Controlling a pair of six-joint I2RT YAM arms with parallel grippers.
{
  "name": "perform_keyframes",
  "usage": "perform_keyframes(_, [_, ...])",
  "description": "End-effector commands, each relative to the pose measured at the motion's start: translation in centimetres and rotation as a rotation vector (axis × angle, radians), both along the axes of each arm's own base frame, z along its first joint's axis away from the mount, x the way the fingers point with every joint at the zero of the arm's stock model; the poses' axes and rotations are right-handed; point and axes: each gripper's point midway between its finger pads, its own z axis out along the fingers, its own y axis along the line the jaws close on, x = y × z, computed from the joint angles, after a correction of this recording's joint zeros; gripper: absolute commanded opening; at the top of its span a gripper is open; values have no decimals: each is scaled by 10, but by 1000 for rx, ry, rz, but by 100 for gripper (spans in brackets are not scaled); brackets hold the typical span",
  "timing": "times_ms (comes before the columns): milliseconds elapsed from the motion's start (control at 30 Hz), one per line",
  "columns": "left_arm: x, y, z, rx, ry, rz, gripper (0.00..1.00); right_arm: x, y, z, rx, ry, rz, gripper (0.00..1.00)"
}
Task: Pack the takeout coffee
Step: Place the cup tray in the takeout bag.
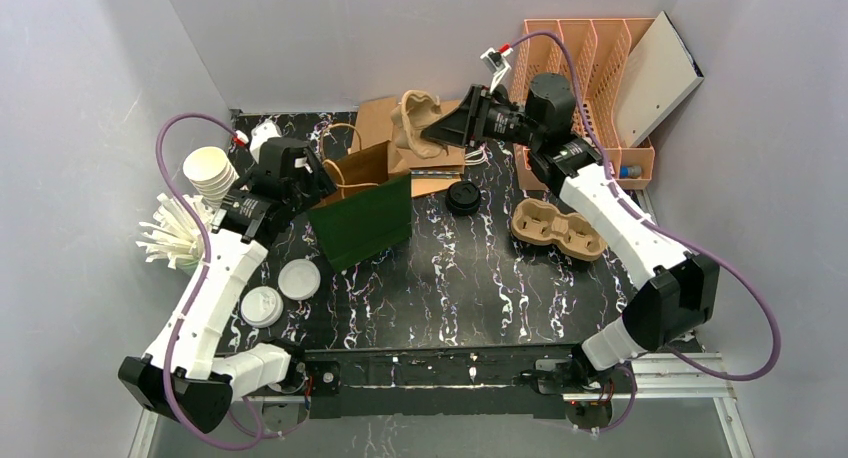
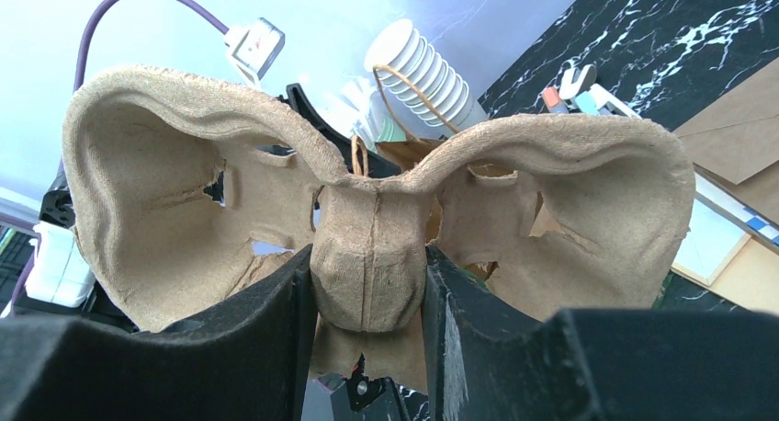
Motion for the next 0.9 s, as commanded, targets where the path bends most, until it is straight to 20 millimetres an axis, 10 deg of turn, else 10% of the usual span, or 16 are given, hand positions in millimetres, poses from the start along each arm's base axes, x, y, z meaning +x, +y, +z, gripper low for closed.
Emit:
perform_keyframes(0, [-3,6,-14,32,29,9,65,-13,16,30,43,-82,80,42])
perform_keyframes(500, [-26,27,-11,121,49,24,22,-40,89,37,81,-58,269,41])
perform_keyframes(867, [-28,-3,-8,23,33,-135,2,-52,104,5,72,81,303,39])
